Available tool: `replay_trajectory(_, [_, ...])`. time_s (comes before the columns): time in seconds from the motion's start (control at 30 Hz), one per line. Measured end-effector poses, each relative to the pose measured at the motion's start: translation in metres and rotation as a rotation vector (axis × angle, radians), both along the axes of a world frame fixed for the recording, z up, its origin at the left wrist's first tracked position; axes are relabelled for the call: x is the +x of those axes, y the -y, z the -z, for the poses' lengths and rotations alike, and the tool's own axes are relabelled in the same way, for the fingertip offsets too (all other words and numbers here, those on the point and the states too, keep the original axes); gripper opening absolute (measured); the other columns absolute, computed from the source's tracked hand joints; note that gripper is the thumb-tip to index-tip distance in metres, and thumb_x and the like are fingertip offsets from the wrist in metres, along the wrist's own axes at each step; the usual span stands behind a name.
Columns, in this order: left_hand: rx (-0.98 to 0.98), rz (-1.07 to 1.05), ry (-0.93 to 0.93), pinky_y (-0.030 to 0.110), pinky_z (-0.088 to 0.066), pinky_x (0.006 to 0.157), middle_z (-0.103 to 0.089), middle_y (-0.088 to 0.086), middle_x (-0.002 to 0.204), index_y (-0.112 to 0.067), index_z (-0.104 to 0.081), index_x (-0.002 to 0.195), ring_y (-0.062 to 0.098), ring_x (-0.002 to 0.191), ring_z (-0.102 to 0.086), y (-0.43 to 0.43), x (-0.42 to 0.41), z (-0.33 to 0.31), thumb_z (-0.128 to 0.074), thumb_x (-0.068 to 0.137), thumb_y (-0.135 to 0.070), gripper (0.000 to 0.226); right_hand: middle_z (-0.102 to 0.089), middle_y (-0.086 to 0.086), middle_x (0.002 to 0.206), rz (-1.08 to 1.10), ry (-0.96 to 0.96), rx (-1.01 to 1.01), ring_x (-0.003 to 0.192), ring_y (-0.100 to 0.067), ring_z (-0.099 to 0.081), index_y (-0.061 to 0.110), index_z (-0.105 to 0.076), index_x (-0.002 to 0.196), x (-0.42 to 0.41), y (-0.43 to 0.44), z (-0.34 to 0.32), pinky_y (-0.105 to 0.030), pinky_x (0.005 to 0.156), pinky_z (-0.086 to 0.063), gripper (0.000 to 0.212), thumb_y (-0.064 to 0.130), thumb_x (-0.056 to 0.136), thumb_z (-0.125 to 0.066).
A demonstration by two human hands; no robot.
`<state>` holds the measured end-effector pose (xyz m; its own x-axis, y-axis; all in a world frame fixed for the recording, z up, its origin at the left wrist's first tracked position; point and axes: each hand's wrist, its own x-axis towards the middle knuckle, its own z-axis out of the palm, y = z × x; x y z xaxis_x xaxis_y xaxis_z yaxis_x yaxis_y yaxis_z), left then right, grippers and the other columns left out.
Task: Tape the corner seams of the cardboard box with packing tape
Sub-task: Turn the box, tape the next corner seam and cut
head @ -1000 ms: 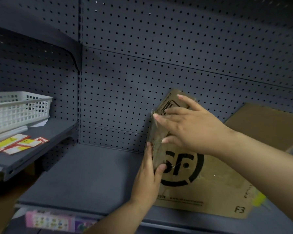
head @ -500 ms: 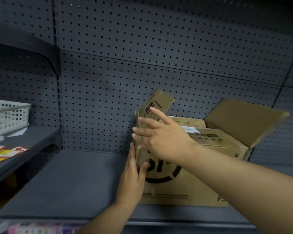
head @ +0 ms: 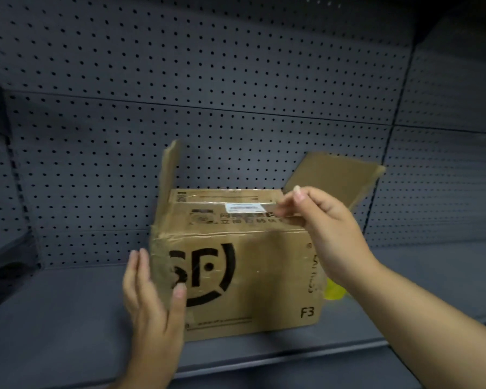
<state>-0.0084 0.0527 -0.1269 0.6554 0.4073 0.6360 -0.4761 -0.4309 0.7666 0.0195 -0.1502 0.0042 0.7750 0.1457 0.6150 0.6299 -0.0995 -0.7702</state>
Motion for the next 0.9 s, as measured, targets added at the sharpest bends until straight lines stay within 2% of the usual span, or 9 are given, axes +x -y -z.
replay_trajectory(0.07, [0.130, 0.057, 0.114, 0.021, -0.015, 0.105, -0.004, -0.046, 0.138, -0.070, -0.007, 0.128, -0.016, 0.133, -0.009, 0.019, -0.004, -0.008, -0.027, 0.076, -0.081, 0.057, -0.061, 0.003, 0.062, -0.039, -0.096, 0.144, 0.068, -0.013, -0.058, 0.025, -0.062, 0.059, 0.000, 0.021, 0.004, -0.024, 0.067, -0.047, 0.029, 0.045, 0.081, -0.056])
replay_trajectory(0.13, [0.242, 0.102, 0.199, 0.016, -0.019, 0.103, -0.007, -0.041, 0.140, -0.062, -0.013, 0.134, -0.015, 0.133, -0.013, 0.041, -0.004, -0.020, -0.027, 0.085, -0.071, 0.053, -0.048, 0.002, 0.050, -0.044, -0.141, 0.264, 0.054, -0.015, -0.049, 0.023, -0.049, 0.050, 0.002, 0.041, 0.006, -0.021, 0.055, -0.044, 0.035, 0.048, 0.071, -0.061])
replay_trajectory(0.23, [0.309, 0.146, 0.221, 0.003, -0.019, 0.102, -0.008, -0.038, 0.140, -0.051, -0.024, 0.135, -0.015, 0.132, -0.014, 0.072, 0.002, -0.041, -0.027, 0.088, -0.067, 0.050, -0.037, 0.000, 0.044, 0.095, -0.169, 0.297, 0.042, -0.014, -0.040, 0.017, -0.035, 0.052, 0.012, 0.072, 0.009, -0.021, 0.046, -0.039, 0.043, 0.027, 0.080, -0.067])
replay_trajectory(0.3, [0.301, 0.154, 0.155, 0.009, -0.013, 0.104, -0.007, -0.042, 0.137, -0.053, -0.023, 0.133, -0.012, 0.134, -0.012, 0.089, 0.010, -0.051, -0.024, 0.084, -0.072, 0.053, -0.042, -0.002, 0.045, 0.180, -0.169, 0.231, 0.040, -0.012, -0.041, 0.015, -0.037, 0.054, 0.020, 0.092, 0.011, -0.021, 0.045, -0.038, 0.039, 0.014, 0.084, -0.062])
replay_trajectory(0.43, [0.401, 0.126, 0.103, 0.014, -0.014, 0.108, -0.023, -0.034, 0.136, -0.047, -0.031, 0.129, -0.012, 0.131, -0.019, 0.114, 0.033, -0.068, -0.029, 0.088, -0.061, 0.044, -0.058, -0.002, 0.055, 0.166, -0.192, 0.068, 0.051, -0.012, -0.056, 0.014, -0.049, 0.061, 0.035, 0.129, 0.018, -0.026, 0.054, -0.048, 0.031, 0.021, 0.089, -0.058])
replay_trajectory(0.53, [0.632, 0.039, 0.033, 0.027, -0.015, 0.113, -0.037, -0.018, 0.137, -0.032, -0.038, 0.134, -0.005, 0.131, -0.024, 0.126, 0.050, -0.082, -0.026, 0.090, -0.051, 0.050, -0.067, -0.002, 0.064, 0.137, -0.216, -0.024, 0.059, -0.013, -0.063, 0.012, -0.056, 0.066, 0.048, 0.149, 0.028, -0.029, 0.063, -0.054, 0.026, 0.024, 0.090, -0.057])
replay_trajectory(0.67, [0.965, -0.025, -0.177, 0.024, -0.004, 0.113, -0.038, -0.014, 0.145, -0.031, -0.035, 0.140, 0.001, 0.135, -0.027, 0.136, 0.068, -0.093, -0.026, 0.094, -0.052, 0.051, -0.068, -0.007, 0.069, 0.149, -0.272, -0.102, 0.063, -0.016, -0.065, 0.008, -0.058, 0.071, 0.066, 0.157, 0.035, -0.026, 0.065, -0.057, 0.027, 0.023, 0.092, -0.053])
replay_trajectory(0.8, [1.050, -0.082, -0.218, 0.033, -0.030, 0.109, -0.054, -0.011, 0.134, -0.030, -0.052, 0.130, 0.010, 0.125, -0.049, 0.141, 0.072, -0.093, -0.015, 0.083, -0.060, 0.067, -0.063, -0.002, 0.066, 0.165, -0.216, -0.401, 0.059, -0.014, -0.059, 0.009, -0.054, 0.073, 0.077, 0.138, 0.028, -0.032, 0.064, -0.051, 0.041, 0.044, 0.092, -0.045])
replay_trajectory(0.9, [1.048, -0.123, -0.203, 0.039, -0.047, 0.098, -0.063, -0.007, 0.123, -0.027, -0.061, 0.120, 0.015, 0.114, -0.059, 0.143, 0.074, -0.090, -0.025, 0.084, -0.057, 0.060, -0.051, 0.006, 0.063, 0.216, -0.086, -0.596, 0.060, -0.012, -0.049, 0.020, -0.044, 0.065, 0.081, 0.118, 0.023, -0.026, 0.051, -0.035, 0.042, 0.057, 0.084, -0.049])
